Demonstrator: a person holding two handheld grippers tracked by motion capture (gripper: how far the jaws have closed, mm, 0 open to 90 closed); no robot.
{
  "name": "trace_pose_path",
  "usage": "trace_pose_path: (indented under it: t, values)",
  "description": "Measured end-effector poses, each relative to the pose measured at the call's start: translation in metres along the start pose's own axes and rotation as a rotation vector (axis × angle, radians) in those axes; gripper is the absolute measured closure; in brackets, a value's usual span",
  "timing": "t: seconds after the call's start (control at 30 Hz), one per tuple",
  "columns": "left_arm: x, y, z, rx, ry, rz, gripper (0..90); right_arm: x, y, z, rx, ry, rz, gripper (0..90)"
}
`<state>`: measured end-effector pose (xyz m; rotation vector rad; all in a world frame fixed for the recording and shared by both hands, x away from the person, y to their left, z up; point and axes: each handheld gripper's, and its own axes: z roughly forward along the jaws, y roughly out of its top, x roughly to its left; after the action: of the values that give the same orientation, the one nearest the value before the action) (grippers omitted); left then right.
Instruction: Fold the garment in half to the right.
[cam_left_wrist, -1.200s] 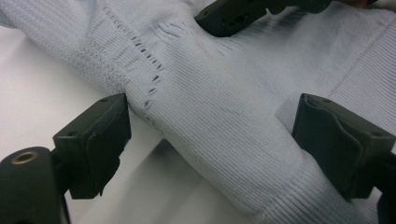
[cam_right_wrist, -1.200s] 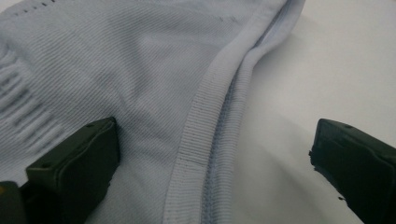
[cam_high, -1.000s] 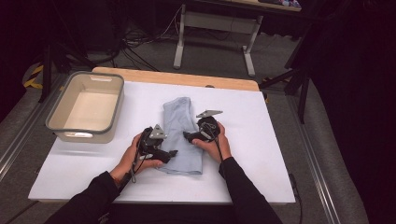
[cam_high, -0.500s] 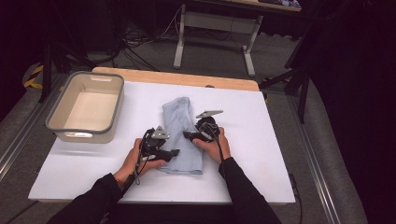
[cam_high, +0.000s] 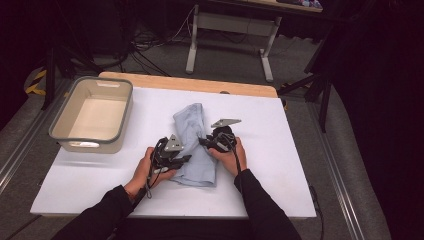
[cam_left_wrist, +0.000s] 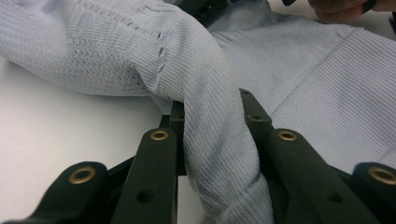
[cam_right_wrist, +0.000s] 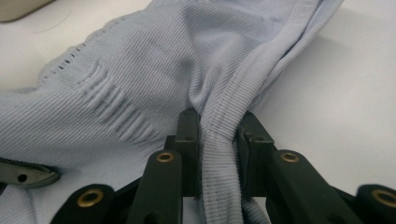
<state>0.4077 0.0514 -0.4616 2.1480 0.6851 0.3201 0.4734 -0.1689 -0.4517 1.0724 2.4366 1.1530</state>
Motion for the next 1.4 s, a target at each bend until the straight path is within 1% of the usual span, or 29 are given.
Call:
trace_pose_path:
  t: [0.07,0.1,0.13,0.2,0.27,0.37,0.57,0.7,0.73,1.0,1.23,1.4]
  values:
    - [-0.001,0.000,-0.001,-0.010,0.006,0.005,73.5,0.002,0.002,-0.003,-0.011,-0.012,-0.015,74.6]
    - [-0.001,0.001,-0.002,-0.011,0.012,0.018,73.6,0.004,0.002,-0.005,-0.015,-0.021,-0.025,74.8]
    - [-0.002,0.001,-0.002,-0.015,0.015,0.021,73.7,0.005,0.003,-0.006,-0.020,-0.030,-0.034,74.9]
    - [-0.003,0.002,-0.003,-0.021,0.029,0.037,73.9,0.006,0.004,-0.008,-0.033,-0.037,-0.039,75.0]
    - [-0.003,0.003,-0.004,-0.029,0.029,0.038,73.9,0.006,0.004,-0.009,-0.038,-0.038,-0.042,75.1]
    - [-0.002,0.005,-0.008,-0.051,0.037,0.050,74.0,0.009,0.007,-0.015,-0.064,-0.057,-0.065,75.3]
    - [-0.001,0.010,-0.013,-0.078,0.059,0.070,73.9,0.012,0.012,-0.024,-0.112,-0.075,-0.077,75.3]
    - [0.000,0.012,-0.016,-0.095,0.064,0.071,73.9,0.015,0.016,-0.028,-0.131,-0.090,-0.095,75.3]
    - [0.000,0.013,-0.017,-0.096,0.068,0.079,73.9,0.015,0.016,-0.029,-0.134,-0.094,-0.099,75.3]
    - [-0.001,0.017,-0.020,-0.112,0.090,0.103,73.8,0.016,0.021,-0.034,-0.162,-0.105,-0.106,75.2]
    - [-0.001,0.019,-0.022,-0.128,0.090,0.112,73.7,0.017,0.023,-0.039,-0.184,-0.111,-0.109,75.0]
    - [-0.001,0.019,-0.024,-0.130,0.092,0.118,73.6,0.019,0.023,-0.039,-0.192,-0.112,-0.111,74.9]
